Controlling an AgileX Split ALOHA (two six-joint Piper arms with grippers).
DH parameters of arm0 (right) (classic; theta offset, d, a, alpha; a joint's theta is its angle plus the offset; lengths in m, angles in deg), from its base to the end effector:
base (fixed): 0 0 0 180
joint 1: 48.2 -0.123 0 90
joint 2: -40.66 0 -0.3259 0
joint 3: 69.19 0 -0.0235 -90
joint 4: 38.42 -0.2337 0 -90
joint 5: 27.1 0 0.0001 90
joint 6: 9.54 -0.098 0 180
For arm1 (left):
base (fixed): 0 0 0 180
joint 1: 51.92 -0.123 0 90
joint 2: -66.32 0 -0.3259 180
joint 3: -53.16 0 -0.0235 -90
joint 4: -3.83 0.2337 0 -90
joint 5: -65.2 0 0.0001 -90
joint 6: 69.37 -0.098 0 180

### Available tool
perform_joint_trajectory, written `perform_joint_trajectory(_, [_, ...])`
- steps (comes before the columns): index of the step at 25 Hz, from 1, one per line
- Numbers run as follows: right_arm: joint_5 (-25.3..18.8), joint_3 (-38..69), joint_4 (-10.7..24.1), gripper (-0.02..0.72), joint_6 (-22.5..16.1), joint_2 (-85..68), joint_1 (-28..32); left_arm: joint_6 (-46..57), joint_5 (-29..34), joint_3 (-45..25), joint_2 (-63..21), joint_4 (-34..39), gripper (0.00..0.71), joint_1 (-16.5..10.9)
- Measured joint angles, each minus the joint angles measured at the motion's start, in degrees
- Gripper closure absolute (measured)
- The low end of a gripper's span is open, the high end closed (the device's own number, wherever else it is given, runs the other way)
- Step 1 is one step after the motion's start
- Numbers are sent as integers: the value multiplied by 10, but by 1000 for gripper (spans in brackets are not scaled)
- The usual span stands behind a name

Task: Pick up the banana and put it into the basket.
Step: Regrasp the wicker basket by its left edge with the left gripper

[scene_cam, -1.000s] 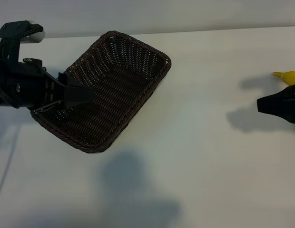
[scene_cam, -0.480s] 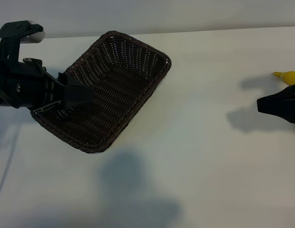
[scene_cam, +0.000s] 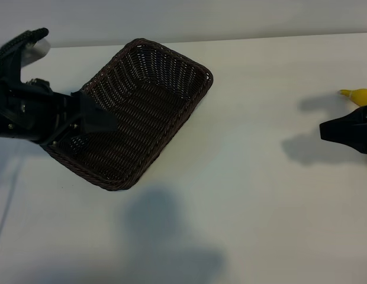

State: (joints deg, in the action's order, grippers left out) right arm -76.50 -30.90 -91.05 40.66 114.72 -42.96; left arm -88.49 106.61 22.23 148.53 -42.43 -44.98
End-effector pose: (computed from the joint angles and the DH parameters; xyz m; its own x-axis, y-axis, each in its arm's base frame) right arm 0.1820 0.0427 0.3032 -0.7869 -0.0637 -0.6137 -0.3878 0.8247 0.4117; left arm 0.2225 -0.0743 0.3055 -0.8884 -0.1795 -0.4225 0.0981 0.8249 -0.5567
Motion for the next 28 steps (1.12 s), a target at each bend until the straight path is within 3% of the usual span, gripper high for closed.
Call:
perform_joint_trajectory(8, [0,0,0,98,-5,0,0,310,3,0,0,44,141,-2])
perform_joint_trajectory(16, [0,0,0,98,-10,0,0,518,36,0,0,179,141,-35])
perform_joint_trajectory(21, [0,0,0,98,-11,0,0,588,48,0,0,264,141,-40])
perform_joint_trajectory(28, [0,0,0,98,-13,0,0,603,40,0,46,264,141,-40])
